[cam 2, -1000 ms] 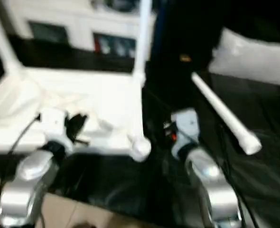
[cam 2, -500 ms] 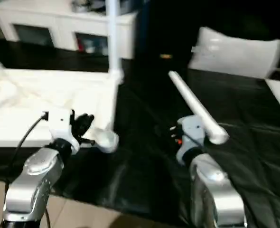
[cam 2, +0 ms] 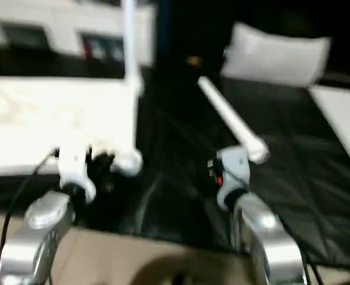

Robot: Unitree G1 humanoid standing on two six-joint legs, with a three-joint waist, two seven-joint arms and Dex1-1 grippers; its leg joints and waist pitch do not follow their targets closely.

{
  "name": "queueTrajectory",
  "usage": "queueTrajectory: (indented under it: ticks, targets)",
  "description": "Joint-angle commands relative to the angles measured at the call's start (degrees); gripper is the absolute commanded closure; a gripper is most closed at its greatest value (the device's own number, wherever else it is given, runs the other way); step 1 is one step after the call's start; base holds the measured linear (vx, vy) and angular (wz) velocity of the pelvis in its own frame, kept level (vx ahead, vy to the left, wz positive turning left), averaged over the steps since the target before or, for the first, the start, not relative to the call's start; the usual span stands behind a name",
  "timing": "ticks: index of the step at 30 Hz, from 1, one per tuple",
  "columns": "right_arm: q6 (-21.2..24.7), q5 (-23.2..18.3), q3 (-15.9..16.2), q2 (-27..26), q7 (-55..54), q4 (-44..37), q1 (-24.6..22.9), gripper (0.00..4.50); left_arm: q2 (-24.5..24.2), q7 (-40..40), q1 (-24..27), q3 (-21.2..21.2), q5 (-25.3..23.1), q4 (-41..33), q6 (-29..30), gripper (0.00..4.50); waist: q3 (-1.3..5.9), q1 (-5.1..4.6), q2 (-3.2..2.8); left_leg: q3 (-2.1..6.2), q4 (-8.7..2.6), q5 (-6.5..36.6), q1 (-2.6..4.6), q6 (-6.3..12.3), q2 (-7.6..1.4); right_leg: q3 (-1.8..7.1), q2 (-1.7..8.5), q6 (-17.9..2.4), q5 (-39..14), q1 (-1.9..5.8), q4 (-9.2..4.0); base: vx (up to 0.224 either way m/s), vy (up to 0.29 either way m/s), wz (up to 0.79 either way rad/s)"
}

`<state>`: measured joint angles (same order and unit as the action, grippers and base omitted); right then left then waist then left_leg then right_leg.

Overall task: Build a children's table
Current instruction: Move to table

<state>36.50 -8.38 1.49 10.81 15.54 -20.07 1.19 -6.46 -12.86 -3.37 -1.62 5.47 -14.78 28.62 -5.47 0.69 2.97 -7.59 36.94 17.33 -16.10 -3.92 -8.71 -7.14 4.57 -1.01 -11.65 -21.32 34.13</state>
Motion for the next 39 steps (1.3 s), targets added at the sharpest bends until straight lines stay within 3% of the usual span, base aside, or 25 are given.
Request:
queueTrajectory:
  ticks: [1, 2, 3, 5, 6, 8, 9, 15, 19, 22, 23, 24, 26, 28, 29, 30, 31, 32, 33, 34, 35, 36, 37, 38, 39]
  targets:
    - [-1.4, 0.1, 0.4, 0.6, 1.2, -0.1, 0.5, 0.0, -1.3, -5.2, 0.7, -2.0, 2.6, -1.4, -1.9, 3.47, 1.04, 0.4, 0.04, 1.13, -4.63, 21.6, 1.1, 0.62, -1.27, 3.13, 5.92, 3.8, -47.4, -1.44, -10.24, 0.0, 0.0, 0.0]
    - [-1.4, 0.1, 0.4, 0.6, 1.2, -0.1, 0.5, 0.0, -1.3, -5.2, 0.7, -2.0, 2.6, -1.4, -1.9, 3.47, 1.26, -0.72, 0.07, 0.78, -1.42, 15.4, 2.52, 0.83, -0.13, 0.24, 6.82, 6.6, -57.3, -2.04, -13.32, 0.0, 0.0, 0.0]
    - [-2.4, 0.2, 1.4, 1.4, 2.1, 0.2, 0.3, 0.0, -2.9, -11.4, 2.2, -3.3, 5.3, -2.5, -3.9, 3.39, 2.7, -0.78, -1.04, 2.17, -4.59, 15.5, -0.61, 1.45, -2.35, -0.98, 6.22, 6.8, -45.6, 2.65, -10.76, 0.0, 0.0, 0.0]
    - [-2.5, 0.2, 1.7, 1.6, 2.5, 0.2, 0.2, 0.0, -4.0, -13.1, 2.6, -3.8, 5.7, -2.8, -4.1, 3.13, 2.47, -1.09, -1.93, 4.32, -8.18, 22.8, -3.58, 1.57, -6.35, -0.61, 5.26, 5.0, -30.4, 5.06, -6.53, 0.075, 0.048, -0.09]
    - [-2.5, 0.1, 1.8, 1.7, 2.7, 0.2, 0.1, 0.0, -4.7, -13.9, 2.8, -4.1, 5.8, -2.9, -4.1, 3.13, 2.73, -1.05, -1.65, 3.83, -8.76, 23.2, -2.2, 0.59, -6.76, 2.62, 5.47, -1.8, -9.6, 2.54, -3.95, 0.071, 0.038, 0.01]
    - [-2.3, -0.2, 1.6, 1.8, 2.7, 0.0, -0.2, 0.0, -6.8, -16.3, 3.7, -4.5, 6.6, -3.6, -3.4, 3.04, 2.21, -0.13, -0.54, 2.04, -7.25, 16.2, -2.12, 0.39, -3.59, 3.86, 6.52, -2.0, -28.0, 1.26, -6.87, 0.035, -0.01, 0.06]
    - [-2.2, -0.3, 1.5, 1.9, 2.7, -0.1, -0.2, 0.0, -7.0, -16.7, 3.8, -4.6, 6.7, -3.7, -3.6, 2.99, 2.61, -0.01, -0.38, 2.04, -6.81, 11.4, -2.5, 1.08, -3.33, 4.18, 6.68, -1.6, -33.4, 1.25, -6.99, 0.069, -0.019, 0.13]
    - [-2.7, -0.5, 1.7, 1.8, 2.8, 0.3, -0.2, 0.0, -6.8, -17.8, 4.7, -4.4, 8.3, -3.8, -6.0, 2.99, 5.13, 0.88, -0.45, 1.35, -4.85, -19.8, -3.06, 7.95, -3.06, 5.05, 4.49, -14.1, 10.7, 1.44, -1.17, 0.091, -0.017, 0.07]
    - [-2.2, -0.6, 2.2, 1.3, 2.3, -0.5, -0.6, 0.0, -6.4, -16.4, 4.0, -4.4, 7.8, -2.6, -5.8, 2.99, 4.56, 1.44, -0.43, 0.96, -4.76, -17.4, -3.65, 13.28, -2.99, 5.41, 4.68, -16.2, 5.7, 1.5, -1.53, 0.018, -0.004, 0.01]
    - [-2.0, -0.6, 2.3, 1.1, 1.9, -0.9, -0.6, 0.0, -5.6, -15.2, 3.2, -4.1, 7.2, -1.9, -5.7, 2.99, 4.07, 0.62, -1.72, 2.72, -6.73, -8.7, -2.8, 13.42, -6.84, 2.87, 2.05, -14.8, -5.8, 0.65, -2.37, 0.0, 0.0, 0.0]
    - [-2.0, -0.6, 2.3, 1.1, 1.9, -0.9, -0.6, 0.0, -5.6, -15.2, 3.2, -4.1, 7.2, -1.9, -5.7, 2.99, 4.1, 0.4, -2.24, 4.0, -7.84, -7.4, -2.2, 14.85, -9.16, 2.14, 1.71, -14.3, -7.0, 0.41, -1.66, 0.003, -0.081, 0.01]
    - [-2.0, -0.6, 2.2, 1.2, 1.8, -0.9, -0.6, 0.0, -5.5, -14.8, 3.0, -4.2, 7.0, -1.5, -6.0, 2.85, 4.18, -0.15, -3.09, 6.74, -9.75, -10.0, -0.31, 20.98, -14.58, 1.44, 1.58, -12.2, -7.7, -1.48, 2.52, 0.003, -0.081, 0.01]
    - [-2.2, -0.5, 2.0, 1.2, 1.6, -0.8, -0.5, 0.0, -5.5, -14.3, 2.7, -4.3, 6.9, -1.0, -6.4, 2.68, 4.51, 0.0, -1.96, 6.91, -9.64, -13.7, 0.15, 26.38, -14.91, 3.06, 2.39, -13.8, -7.6, -2.78, 4.6, -0.006, -0.142, -0.02]
    - [-2.3, -0.5, 1.9, 1.2, 1.5, -0.7, -0.4, 0.0, -5.6, -14.1, 2.5, -4.3, 6.9, -0.7, -6.5, 2.53, 5.05, 0.55, -0.01, 3.36, -5.9, -8.1, -3.12, 25.97, -8.12, 4.89, 3.35, -22.8, -4.6, -0.84, 0.49, -0.032, -0.19, -0.04]
    - [-2.3, -0.5, 1.9, 1.2, 1.4, -0.8, -0.4, 0.0, -5.6, -14.1, 2.4, -4.2, 6.9, -0.6, -6.5, 2.41, 5.83, 1.95, 1.82, -2.8, 8.64, 5.1, -4.71, 18.55, 4.25, 5.31, 2.57, -25.0, -14.6, 0.19, -7.44, -0.057, -0.218, -0.08]
    - [-2.4, -0.4, 2.0, 1.2, 1.4, -0.9, -0.5, 0.0, -5.6, -14.0, 2.3, -4.1, 6.9, -0.5, -6.4, 2.26, 5.35, 1.88, 1.93, -2.45, 11.5, 5.9, -7.05, 11.3, 4.63, 3.75, 2.04, -19.1, -21.0, 1.27, -7.14, -0.057, -0.218, -0.08]
    - [-2.4, -0.3, 2.1, 1.3, 1.3, -0.9, -0.5, 0.0, -5.8, -14.1, 2.2, -4.1, 6.9, -0.4, -6.4, 2.26, 4.81, 1.93, 1.81, -2.14, 11.09, 5.8, -7.59, 9.74, 4.82, 3.7, 1.92, -15.2, -20.5, 1.33, -7.19, -0.046, -0.227, -0.11]
    - [-2.4, -0.2, 2.2, 1.3, 1.3, -1.0, -0.6, 0.0, -5.9, -14.3, 2.1, -4.1, 6.8, -0.3, -6.4, 2.23, 4.47, 1.37, 1.08, -1.79, 9.45, 6.4, -6.08, 8.92, 4.74, 3.22, 2.34, -8.5, -22.3, 0.96, -8.53, -0.059, -0.21, -0.04]
    - [-2.4, 0.0, 2.4, 1.4, 1.2, -1.0, -0.6, 0.0, -6.2, -14.2, 2.0, -4.3, 6.2, -0.3, -6.8, 2.23, 4.15, 1.12, 0.14, -1.45, 7.4, 6.5, -4.94, 9.69, 4.05, 2.78, 2.64, -4.2, -25.7, 0.95, -10.04, -0.059, -0.21, -0.04]
    - [-2.4, 0.2, 2.6, 1.5, 1.2, -1.1, -0.6, 0.0, -6.5, -14.2, 1.9, -4.5, 5.8, -0.2, -7.1, 2.23, 4.56, 0.55, -1.85, -0.17, 2.19, 4.7, -3.97, 11.51, 0.75, 0.73, 0.96, 4.8, -28.5, 1.94, -11.7, -0.064, -0.205, 0.01]
    - [-2.3, 0.3, 2.7, 1.5, 1.0, -1.2, -0.6, 0.0, -6.8, -13.1, 1.8, -4.8, 4.5, 0.0, -7.4, 2.23, 5.39, -0.29, -4.63, 13.48, -7.8, -0.6, -2.08, 17.94, -19.25, -1.14, 0.27, 10.6, -21.2, 0.3, 4.08, 0.012, -0.141, -0.08]
    - [-2.2, 0.5, 2.7, 1.4, 0.7, -1.3, -0.6, 0.0, -6.7, -12.3, 1.8, -4.6, 4.2, 0.2, -7.2, 2.23, 5.39, 0.01, -2.9, 12.48, -6.75, -2.4, 1.32, 20.72, -19.56, 3.04, 1.72, 6.4, -20.8, -7.96, 13.13, 0.012, -0.141, -0.08]
    - [-2.2, 0.5, 2.7, 1.4, 0.7, -1.3, -0.6, 0.0, -6.7, -12.3, 1.8, -4.6, 4.2, 0.2, -7.2, 2.23, 4.78, 0.23, -3.27, 9.77, -5.85, -7.6, 0.2, 23.15, -15.52, 4.86, 1.96, 2.8, -14.0, -9.43, 15.03, -0.001, -0.12, 0.01]
    - [-2.0, 0.5, 2.7, 1.3, 0.5, -1.4, -0.6, 0.0, -6.5, -11.9, 1.7, -4.3, 4.2, 0.3, -7.2, 2.23, 5.02, -0.02, -2.81, 5.36, -3.53, -15.1, -1.89, 28.09, -8.4, 7.15, 2.09, -0.6, -3.1, -6.82, 9.94, -0.079, -0.188, 0.1]
    - [-1.9, 0.4, 2.7, 1.3, 0.3, -1.5, -0.6, 0.0, -6.3, -11.6, 1.6, -3.9, 4.5, 0.3, -7.2, 2.14, 5.12, 0.44, -2.71, 3.57, -2.3, -16.0, -3.64, 27.68, -4.16, 7.61, 1.25, -0.5, -0.4, -4.7, 5.86, -0.079, -0.188, 0.1]
